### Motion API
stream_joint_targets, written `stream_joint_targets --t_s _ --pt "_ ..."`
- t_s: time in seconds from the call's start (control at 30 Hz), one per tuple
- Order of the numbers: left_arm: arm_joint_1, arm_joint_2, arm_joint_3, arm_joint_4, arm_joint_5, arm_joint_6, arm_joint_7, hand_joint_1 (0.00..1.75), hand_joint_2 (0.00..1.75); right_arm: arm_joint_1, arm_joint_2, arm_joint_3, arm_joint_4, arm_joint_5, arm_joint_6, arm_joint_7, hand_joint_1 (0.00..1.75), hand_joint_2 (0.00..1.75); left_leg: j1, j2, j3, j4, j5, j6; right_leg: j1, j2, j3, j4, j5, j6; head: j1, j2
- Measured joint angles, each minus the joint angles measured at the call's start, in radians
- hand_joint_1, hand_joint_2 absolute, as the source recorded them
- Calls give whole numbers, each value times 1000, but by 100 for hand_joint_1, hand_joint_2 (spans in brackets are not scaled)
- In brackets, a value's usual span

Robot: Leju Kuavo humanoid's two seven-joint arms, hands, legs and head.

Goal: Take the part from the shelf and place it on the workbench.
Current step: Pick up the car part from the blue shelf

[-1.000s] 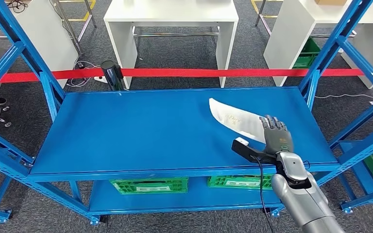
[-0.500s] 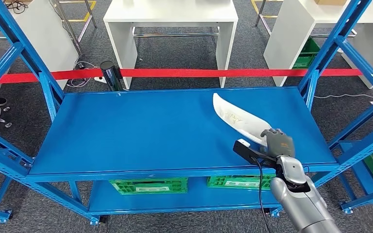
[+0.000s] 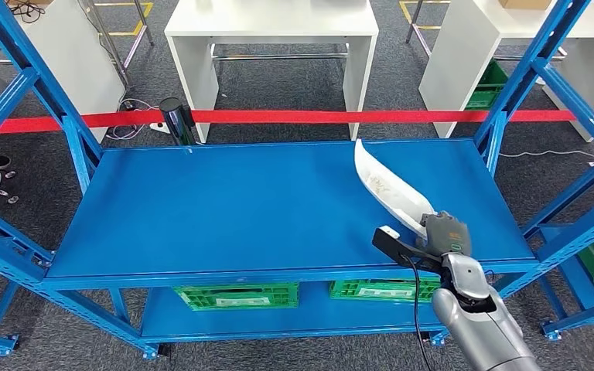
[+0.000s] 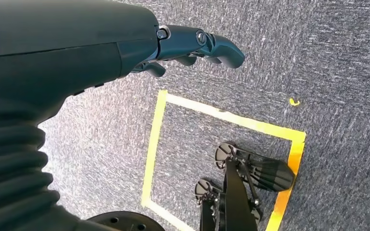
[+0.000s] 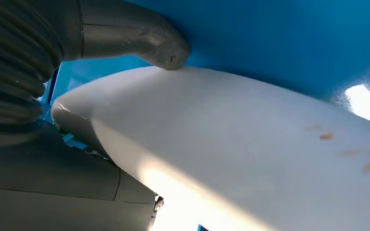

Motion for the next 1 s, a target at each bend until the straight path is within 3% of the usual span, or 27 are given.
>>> stream_joint_targets --t_s 0.8,1.0 --pt "0 -4 0 2 12 0 -16 0 175 4 -2 0 -11 -1 5 -7 175 175 0 0 1 0 0 0 0 0 2 0 0 0 0 0" --pt "5 -5 1 2 24 0 10 0 175 -33 -3 -17 -43 -107 -94 -78 175 175 -1 0 0 0 1 -1 0 0 3 0 1 1 0 0"
